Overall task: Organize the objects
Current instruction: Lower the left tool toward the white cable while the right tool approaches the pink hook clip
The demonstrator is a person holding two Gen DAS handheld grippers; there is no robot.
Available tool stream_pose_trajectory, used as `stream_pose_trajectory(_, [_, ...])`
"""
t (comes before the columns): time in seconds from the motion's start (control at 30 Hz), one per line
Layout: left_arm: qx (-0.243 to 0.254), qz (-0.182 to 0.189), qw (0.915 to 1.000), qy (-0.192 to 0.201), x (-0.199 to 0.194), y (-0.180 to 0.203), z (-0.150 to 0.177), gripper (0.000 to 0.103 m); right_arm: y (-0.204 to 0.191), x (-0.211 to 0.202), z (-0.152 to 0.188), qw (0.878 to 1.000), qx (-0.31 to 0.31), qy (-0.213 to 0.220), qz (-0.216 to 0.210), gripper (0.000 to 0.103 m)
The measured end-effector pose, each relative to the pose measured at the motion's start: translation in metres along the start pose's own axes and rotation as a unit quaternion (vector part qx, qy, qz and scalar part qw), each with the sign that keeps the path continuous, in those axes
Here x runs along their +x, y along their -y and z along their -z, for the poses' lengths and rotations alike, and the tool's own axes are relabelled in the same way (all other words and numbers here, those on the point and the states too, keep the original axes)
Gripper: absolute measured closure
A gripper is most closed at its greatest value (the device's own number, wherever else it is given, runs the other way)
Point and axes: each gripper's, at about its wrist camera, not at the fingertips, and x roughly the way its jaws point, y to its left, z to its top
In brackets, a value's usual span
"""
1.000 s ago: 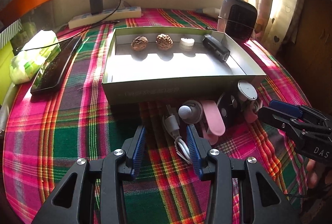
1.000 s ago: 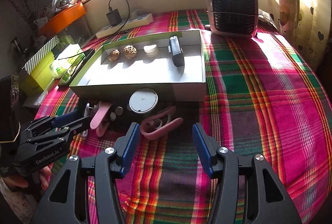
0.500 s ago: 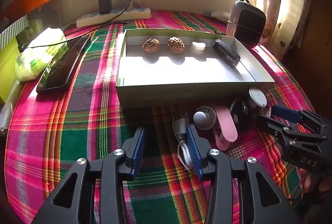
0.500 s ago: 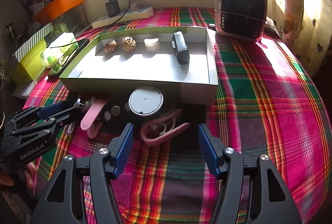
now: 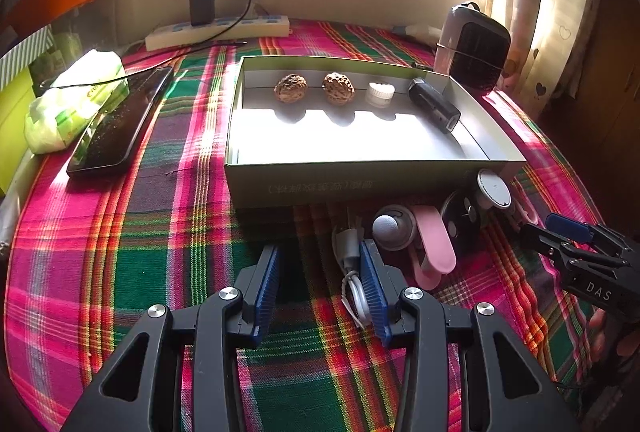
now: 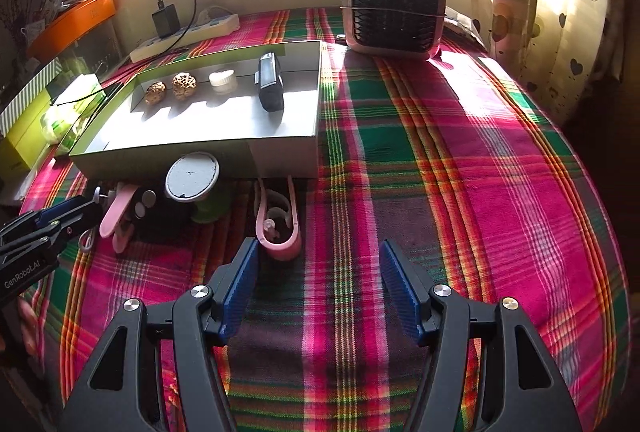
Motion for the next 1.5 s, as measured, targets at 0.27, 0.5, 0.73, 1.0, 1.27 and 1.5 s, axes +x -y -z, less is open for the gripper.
stream_pose_trajectory(0.27, [0.002, 0.001, 1.0000, -0.001, -0.001, 0.001, 0.001, 0.065, -0.006, 0.005, -0.006, 1.000, -0.020, 0.002, -0.024, 0.041])
stream_pose_trajectory(0.5, [0.010, -0.004, 0.9999, -0.004, 0.000, 0.003, 0.000, 0.065, -0.011, 0.012, -0.013, 0.999, -0.044, 0.001, -0.026, 0.041])
stream_pose_trajectory(0.73, [0.031, -0.020, 0.9993, -0.005, 0.005, 0.012, -0.003, 0.064, -0.012, 0.017, -0.018, 0.998, -0.055, 0.002, -0.024, 0.041])
stream_pose_trajectory(1.0, [0.033, -0.023, 0.9992, -0.005, 0.007, 0.014, -0.004, 0.064, -0.011, 0.017, -0.020, 0.998, -0.059, 0.002, -0.027, 0.041])
stream_pose_trajectory(1.27, [0.020, -0.024, 0.9995, -0.002, 0.007, 0.008, -0.005, 0.074, -0.010, 0.016, -0.021, 0.998, -0.057, 0.005, -0.029, 0.053])
stream_pose_trajectory(1.5, [0.021, -0.026, 0.9994, -0.001, 0.007, 0.007, -0.005, 0.082, -0.010, 0.015, -0.020, 0.998, -0.057, 0.006, -0.033, 0.061])
